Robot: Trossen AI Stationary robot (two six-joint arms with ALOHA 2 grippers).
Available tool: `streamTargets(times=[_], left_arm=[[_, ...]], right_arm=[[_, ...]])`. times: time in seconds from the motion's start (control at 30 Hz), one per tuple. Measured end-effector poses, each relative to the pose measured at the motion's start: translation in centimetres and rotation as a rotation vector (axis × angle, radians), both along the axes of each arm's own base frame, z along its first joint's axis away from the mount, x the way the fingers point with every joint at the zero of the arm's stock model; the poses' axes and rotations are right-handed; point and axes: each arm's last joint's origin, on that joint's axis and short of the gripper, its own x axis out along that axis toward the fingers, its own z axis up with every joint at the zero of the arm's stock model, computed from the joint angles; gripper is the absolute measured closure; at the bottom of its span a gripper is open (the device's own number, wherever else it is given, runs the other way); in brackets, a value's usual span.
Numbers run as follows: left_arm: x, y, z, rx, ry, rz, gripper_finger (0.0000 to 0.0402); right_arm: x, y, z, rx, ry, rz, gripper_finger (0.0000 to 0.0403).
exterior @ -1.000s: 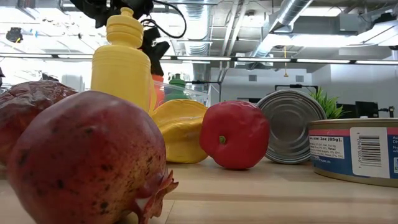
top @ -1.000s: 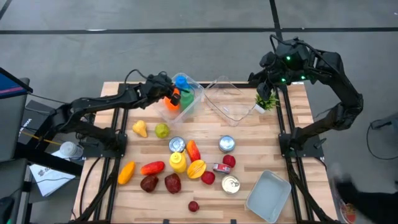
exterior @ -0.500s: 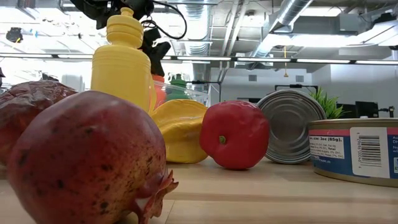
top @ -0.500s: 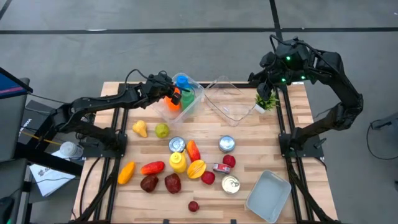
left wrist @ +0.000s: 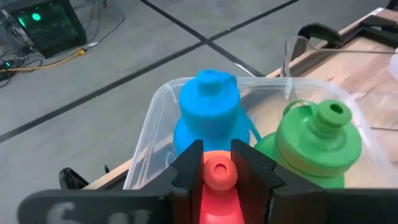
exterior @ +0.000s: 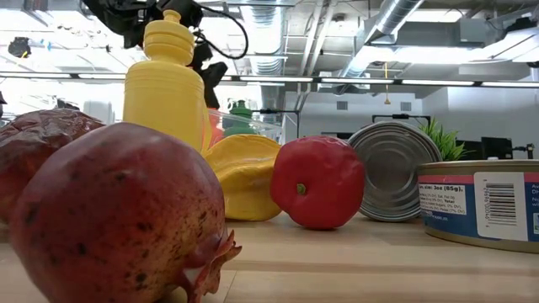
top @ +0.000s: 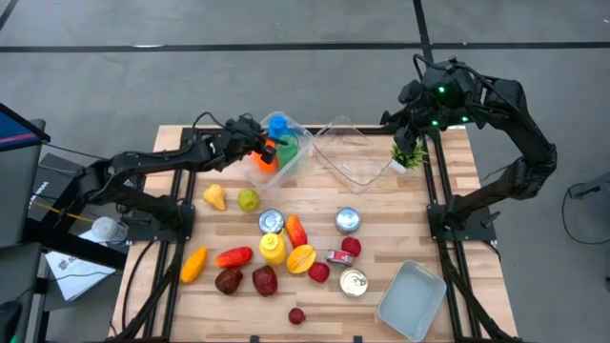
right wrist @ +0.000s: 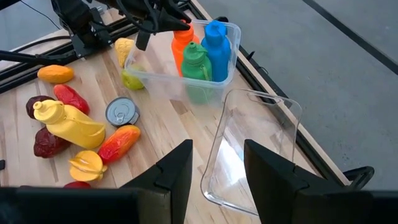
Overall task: Pick & Place Food Item
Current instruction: Put the orange water bottle into the left transparent bin, then put the yellow water bottle into the left transparent bin
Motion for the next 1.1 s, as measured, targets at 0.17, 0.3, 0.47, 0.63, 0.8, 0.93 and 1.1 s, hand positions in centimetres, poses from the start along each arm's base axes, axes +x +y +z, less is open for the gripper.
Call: streamTargets(times=[0.17,0.3,0.47,0.63,0.8,0.93,1.1], left_arm=[[-0.4,-0.2,0.2,0.018,-0.025,-0.004,0.0346],[-0.6,-0.3,0.6,0.041,-0.066,-0.005,0.0333],[-0.9,-0.5,0.4,0.038,-0.06,-0.008,0.0308],[-0.8,-0.5,0.3,0.027,-0.06,-0.036,0.026],[-0.9,-0.6,0.4,0.028,-0.062,-0.038,0.0199],[-1.2,-0.9,1.1,0.038,-0.092,-0.052,0.0168],[-2.1,-1.4,2.4,0.062,-0.133,-0.055,0.0157]], right_arm=[[0.0,0.0,0.0,0.001,0.0,-0.001,0.0265],[0.0,0.0,0.0,0.001,0.0,-0.001,0.0265],[0.0,0.0,0.0,0.002,0.0,-0.001,0.0262],[0.1,0.2,0.0,0.001,0.0,0.011,0.0239],[0.2,0.6,0.0,0.002,0.0,0.033,0.0209],[0.4,1.0,0.0,0.007,-0.002,0.049,0.0196],[0.5,1.3,0.0,0.007,-0.002,0.066,0.0195]])
